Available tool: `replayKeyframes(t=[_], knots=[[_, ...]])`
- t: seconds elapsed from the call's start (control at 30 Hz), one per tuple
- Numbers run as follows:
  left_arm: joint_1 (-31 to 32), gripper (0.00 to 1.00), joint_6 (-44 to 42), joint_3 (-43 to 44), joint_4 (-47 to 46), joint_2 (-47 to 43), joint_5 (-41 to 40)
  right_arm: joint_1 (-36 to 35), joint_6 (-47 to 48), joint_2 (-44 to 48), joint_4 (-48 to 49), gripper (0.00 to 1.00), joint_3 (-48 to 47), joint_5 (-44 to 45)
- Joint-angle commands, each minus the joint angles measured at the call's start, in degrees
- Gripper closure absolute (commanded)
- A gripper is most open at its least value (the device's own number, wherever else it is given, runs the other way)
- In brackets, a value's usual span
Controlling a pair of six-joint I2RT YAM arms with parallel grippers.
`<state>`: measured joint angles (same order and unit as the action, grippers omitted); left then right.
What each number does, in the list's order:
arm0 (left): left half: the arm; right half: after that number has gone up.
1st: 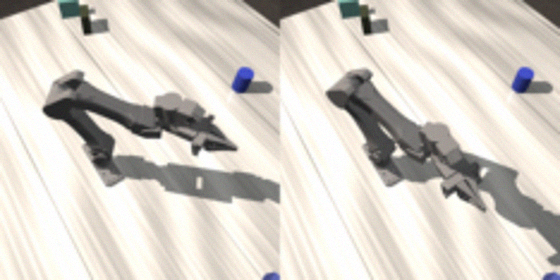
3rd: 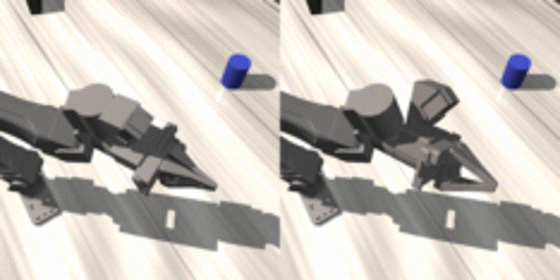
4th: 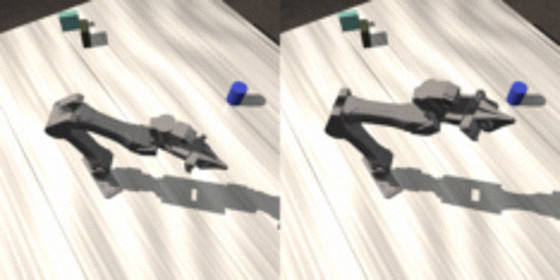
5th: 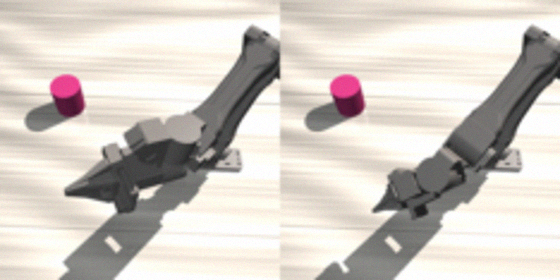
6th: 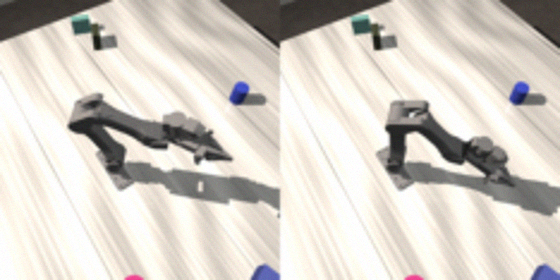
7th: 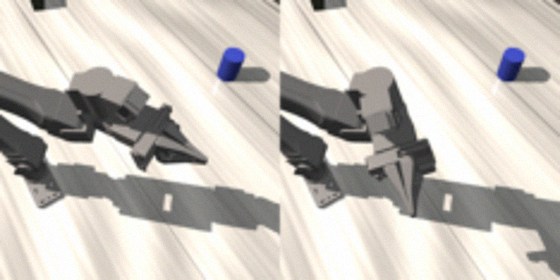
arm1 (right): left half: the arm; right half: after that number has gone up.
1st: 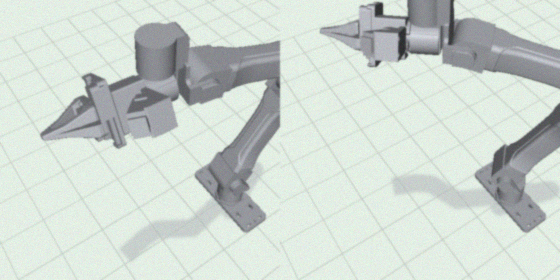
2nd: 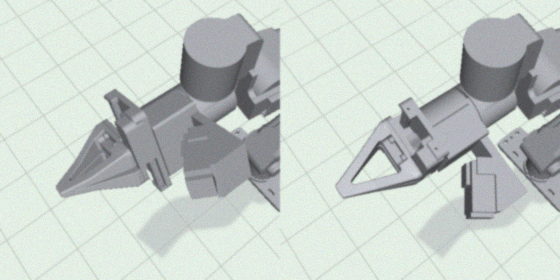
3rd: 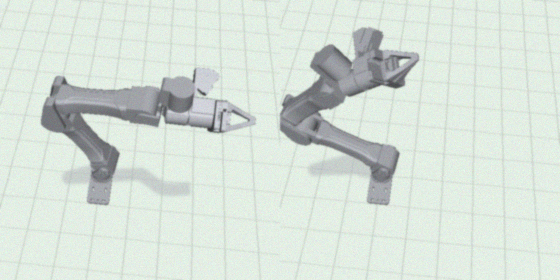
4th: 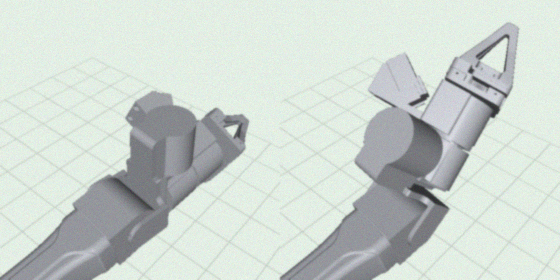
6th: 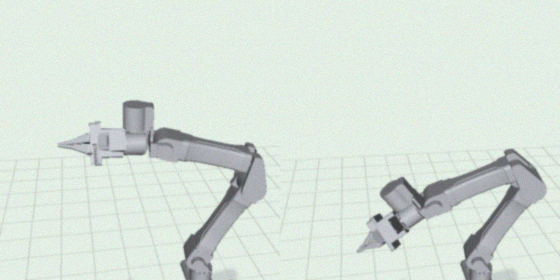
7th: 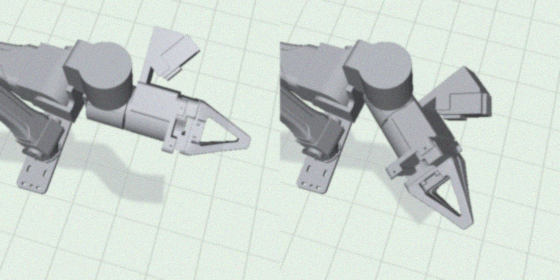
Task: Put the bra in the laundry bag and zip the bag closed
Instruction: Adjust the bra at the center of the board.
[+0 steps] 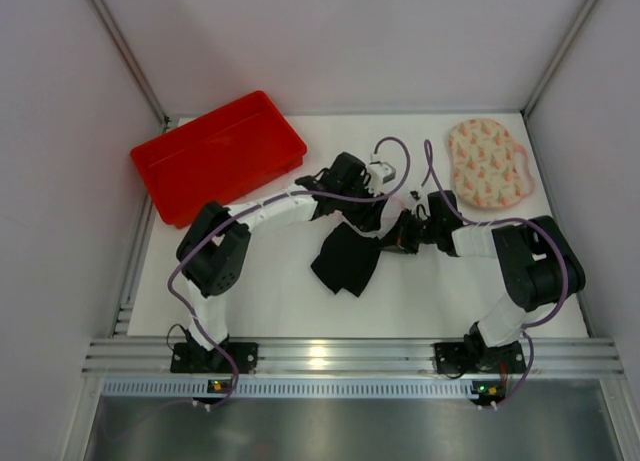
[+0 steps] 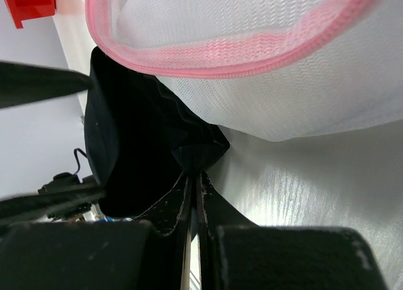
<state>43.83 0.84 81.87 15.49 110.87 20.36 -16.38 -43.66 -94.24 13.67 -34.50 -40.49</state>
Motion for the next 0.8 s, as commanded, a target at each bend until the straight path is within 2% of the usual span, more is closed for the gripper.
replayKeyframes(t=[0.0, 0.07, 0.1, 0.2, 0.3, 0.33, 0.43, 0.5, 0.6, 0.77], knots=[[-1.7, 0.44, -0.3, 2.4, 2.2, -7.2, -4.3, -0.8, 0.4, 1.1, -0.1, 1.00, -1.1, 0.9], [-1.7, 0.43, -1.8, 2.7, 5.5, -11.2, -6.6, -0.9, 0.3, 1.1, -0.6, 1.00, -1.4, 1.3], [-1.7, 0.38, -2.2, 2.1, 7.0, -12.3, -8.5, -1.0, 0.3, 1.0, -0.7, 1.00, -1.4, 1.3], [-1.7, 0.40, -4.4, -0.6, 12.5, -16.4, -10.3, -1.1, 0.2, 0.9, -0.8, 1.00, -1.6, 1.4], [-2.7, 0.51, -7.7, -11.8, 14.0, -22.4, -2.9, -1.3, 0.4, 1.2, -0.9, 1.00, -1.7, 1.5], [-2.9, 0.51, -11.3, -14.2, 14.4, -25.5, 0.7, -1.2, 0.5, 1.5, -0.8, 1.00, -1.7, 1.5], [-2.6, 0.48, -16.0, -20.9, 14.7, -29.3, 1.5, -1.2, 0.5, 1.9, -0.8, 1.00, -1.3, 1.5], [-2.5, 0.56, -18.0, -22.4, 16.1, -29.2, 0.3, -1.2, 0.7, 2.0, -1.4, 1.00, -1.4, 1.5], [-2.4, 0.64, -18.7, -22.4, 19.9, -27.6, 1.1, -1.2, 1.6, 2.2, -2.2, 1.00, -1.7, 1.5], [-1.2, 0.65, -14.7, -24.5, 19.8, -24.8, 4.6, -1.2, 1.3, 2.5, -1.7, 1.00, -1.1, 1.7]])
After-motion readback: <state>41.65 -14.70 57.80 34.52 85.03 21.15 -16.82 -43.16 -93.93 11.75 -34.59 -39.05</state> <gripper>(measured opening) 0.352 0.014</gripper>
